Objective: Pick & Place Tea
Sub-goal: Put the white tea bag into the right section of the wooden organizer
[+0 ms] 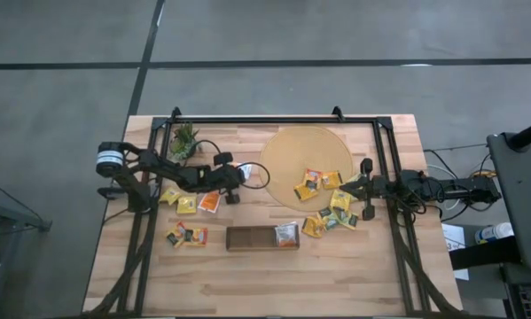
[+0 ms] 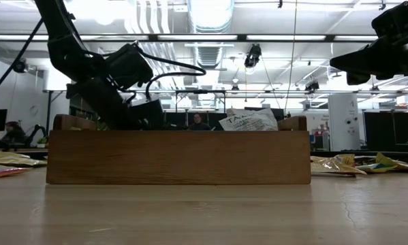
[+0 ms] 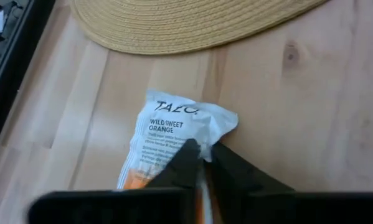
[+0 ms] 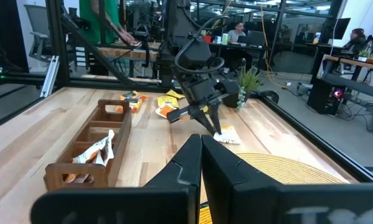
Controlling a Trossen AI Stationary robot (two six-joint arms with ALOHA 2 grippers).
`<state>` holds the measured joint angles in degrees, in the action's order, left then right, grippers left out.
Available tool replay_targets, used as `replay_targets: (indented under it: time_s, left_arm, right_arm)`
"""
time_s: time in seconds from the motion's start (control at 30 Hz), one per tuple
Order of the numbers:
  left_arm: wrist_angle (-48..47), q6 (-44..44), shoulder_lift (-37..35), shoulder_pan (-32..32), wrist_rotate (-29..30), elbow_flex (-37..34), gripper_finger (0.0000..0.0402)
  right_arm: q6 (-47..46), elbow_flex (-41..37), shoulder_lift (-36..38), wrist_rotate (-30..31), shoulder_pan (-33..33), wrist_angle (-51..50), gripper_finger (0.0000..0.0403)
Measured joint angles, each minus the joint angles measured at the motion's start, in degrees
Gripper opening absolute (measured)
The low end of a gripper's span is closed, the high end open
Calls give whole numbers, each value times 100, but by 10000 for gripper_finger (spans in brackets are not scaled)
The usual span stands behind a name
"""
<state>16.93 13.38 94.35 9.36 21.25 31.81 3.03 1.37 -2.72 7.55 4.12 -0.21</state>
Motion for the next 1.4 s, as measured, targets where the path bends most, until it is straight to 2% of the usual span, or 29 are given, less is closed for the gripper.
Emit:
replay_targets:
  time_s: [0.07, 0.3, 0.53, 0.6, 0.67, 0.87, 0.97, 1.07, 1.23, 1.4]
  left_arm:
    - [-4, 0, 2, -4, -13, 0, 10]
    - [-89, -83, -95, -4, -110, 137, 1]
    - [-33, -912, -478, -238, -164, 758, 1]
    - [-1, -1193, -584, -359, -491, 954, 0]
    - [235, -1450, -651, -492, -1070, 1125, 0]
    - [1609, -2075, -667, -999, -2642, 1284, 0]
    - [2174, -2349, -673, -1214, -3182, 1287, 0]
    - [2517, -2594, -657, -1393, -3403, 1285, 0]
    - [2675, -2727, -495, -1608, -3422, 1285, 0]
    - [3297, -3041, -236, -1698, -3433, 1285, 0]
  right_arm:
    - [0, 0, 0, 0, -1, 0, 9]
    - [0, 0, 0, -1, 0, 2, 9]
    - [0, 0, 0, -2, 0, 2, 9]
    - [0, 0, 0, -1, -2, 0, 9]
    - [0, 0, 0, -2, -1, 1, 9]
    - [0, 0, 0, -1, 0, 0, 9]
    - [0, 0, 0, -1, 0, 2, 9]
    - [0, 0, 0, -2, 0, 1, 9]
    - [0, 0, 0, -2, 0, 0, 9]
    - [0, 0, 0, -2, -1, 2, 9]
